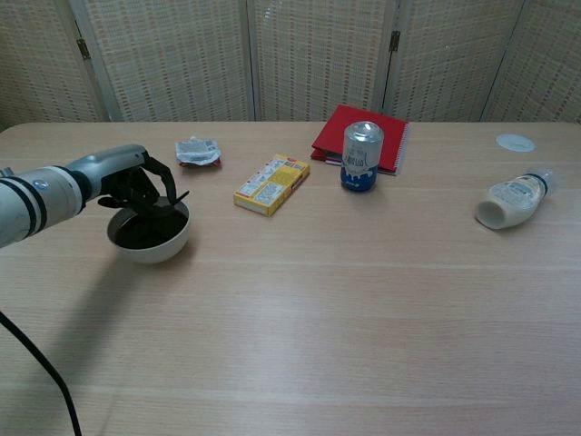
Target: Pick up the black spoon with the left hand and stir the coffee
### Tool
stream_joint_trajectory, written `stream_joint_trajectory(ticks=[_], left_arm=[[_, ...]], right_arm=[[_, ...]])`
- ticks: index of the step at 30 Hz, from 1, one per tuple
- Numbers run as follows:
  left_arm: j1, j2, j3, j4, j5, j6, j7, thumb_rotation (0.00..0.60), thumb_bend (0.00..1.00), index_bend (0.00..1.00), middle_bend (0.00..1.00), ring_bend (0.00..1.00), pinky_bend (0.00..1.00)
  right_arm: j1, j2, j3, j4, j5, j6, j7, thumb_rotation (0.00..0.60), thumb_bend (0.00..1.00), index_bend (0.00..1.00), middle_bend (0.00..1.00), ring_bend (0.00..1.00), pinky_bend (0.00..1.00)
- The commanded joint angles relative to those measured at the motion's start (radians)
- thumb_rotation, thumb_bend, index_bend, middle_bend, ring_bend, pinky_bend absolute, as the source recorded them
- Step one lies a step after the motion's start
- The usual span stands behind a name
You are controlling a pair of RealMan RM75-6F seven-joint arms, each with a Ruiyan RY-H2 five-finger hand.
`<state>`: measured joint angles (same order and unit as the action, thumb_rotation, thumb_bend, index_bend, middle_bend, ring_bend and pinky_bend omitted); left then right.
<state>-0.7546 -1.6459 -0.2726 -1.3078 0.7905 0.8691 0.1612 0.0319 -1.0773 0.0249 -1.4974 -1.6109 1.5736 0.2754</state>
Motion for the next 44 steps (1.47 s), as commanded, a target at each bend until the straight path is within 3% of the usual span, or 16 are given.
stream_joint_trajectory(ticks=[1,3,6,11,17,23,29,39,44], left_arm=[[0.012,0.012,0.001,-0.017,0.014,0.009,-0.015,0.6,0.38,0.37,0.92,0.9,1.0],[0.022,0.026,-0.002,-0.036,0.027,0.019,-0.031,0.6,0.31,0.27,0.91,0.9,1.0],[0.045,0.057,-0.006,-0.073,0.053,0.038,-0.061,0.6,0.29,0.18,0.89,0.89,1.0],[0.088,0.123,-0.004,-0.138,0.105,0.07,-0.109,0.6,0.26,0.13,0.81,0.82,1.0],[0.178,0.193,0.019,-0.202,0.229,0.25,-0.119,0.6,0.26,0.19,0.62,0.59,0.92],[0.271,0.244,0.078,-0.203,0.339,0.428,-0.052,0.6,0.26,0.23,0.49,0.43,0.67],[0.367,0.289,0.14,-0.217,0.423,0.564,-0.001,0.6,0.26,0.25,0.43,0.39,0.48],[0.49,0.369,0.233,-0.313,0.519,0.664,0.041,0.6,0.26,0.25,0.37,0.32,0.34],[0.536,0.384,0.251,-0.339,0.542,0.703,0.077,0.6,0.26,0.24,0.34,0.29,0.29]], right_arm=[[0.001,0.002,0.0,-0.003,-0.002,0.001,-0.002,0.6,0.12,0.0,0.09,0.16,0.08],[0.0,0.005,0.001,-0.007,-0.003,0.004,-0.004,0.6,0.12,0.0,0.09,0.16,0.08],[-0.003,0.009,0.001,-0.011,0.0,0.008,-0.007,0.6,0.12,0.0,0.09,0.16,0.08],[-0.005,0.014,0.001,-0.019,0.001,0.01,-0.013,0.6,0.12,0.0,0.09,0.16,0.08],[-0.004,0.024,0.003,-0.022,0.01,0.002,-0.016,0.6,0.12,0.0,0.1,0.16,0.08],[0.003,0.034,-0.001,-0.025,0.018,-0.024,-0.01,0.6,0.13,0.0,0.1,0.16,0.08],[0.007,0.027,-0.002,-0.022,0.017,-0.031,-0.022,0.6,0.15,0.0,0.1,0.16,0.08],[0.016,0.015,-0.007,-0.021,-0.004,-0.035,-0.043,0.6,0.15,0.0,0.1,0.14,0.08],[0.02,0.006,-0.011,-0.025,-0.006,-0.045,-0.06,0.6,0.14,0.0,0.1,0.09,0.08]])
